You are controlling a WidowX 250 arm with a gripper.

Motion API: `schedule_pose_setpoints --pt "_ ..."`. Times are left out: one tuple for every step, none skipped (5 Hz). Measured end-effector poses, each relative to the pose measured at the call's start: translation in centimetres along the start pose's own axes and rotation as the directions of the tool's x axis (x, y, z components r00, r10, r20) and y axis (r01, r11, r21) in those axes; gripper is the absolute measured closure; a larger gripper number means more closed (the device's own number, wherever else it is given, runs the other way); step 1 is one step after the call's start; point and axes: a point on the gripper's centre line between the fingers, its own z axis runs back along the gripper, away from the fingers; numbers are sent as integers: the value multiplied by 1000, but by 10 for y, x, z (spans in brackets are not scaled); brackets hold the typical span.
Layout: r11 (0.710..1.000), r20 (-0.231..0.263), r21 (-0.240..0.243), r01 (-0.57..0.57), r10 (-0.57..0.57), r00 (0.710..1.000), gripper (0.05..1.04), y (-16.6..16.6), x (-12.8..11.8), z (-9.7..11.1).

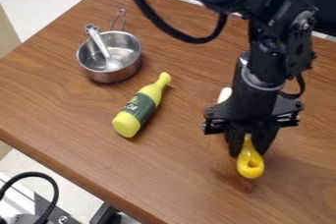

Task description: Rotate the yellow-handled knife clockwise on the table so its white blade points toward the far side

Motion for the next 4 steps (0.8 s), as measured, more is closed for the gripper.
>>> schedule_pose_setpoints --pt "992 14 -55 115 -115 993 741 -3 -2 -2" --pt "967 33 -55 250 -248 968 741 -6 -10 -3" --pt "940 85 -64 334 -329 941 741 -7 -13 -1" --pt "896 104 -71 438 -430 897 741 -10 -15 0"
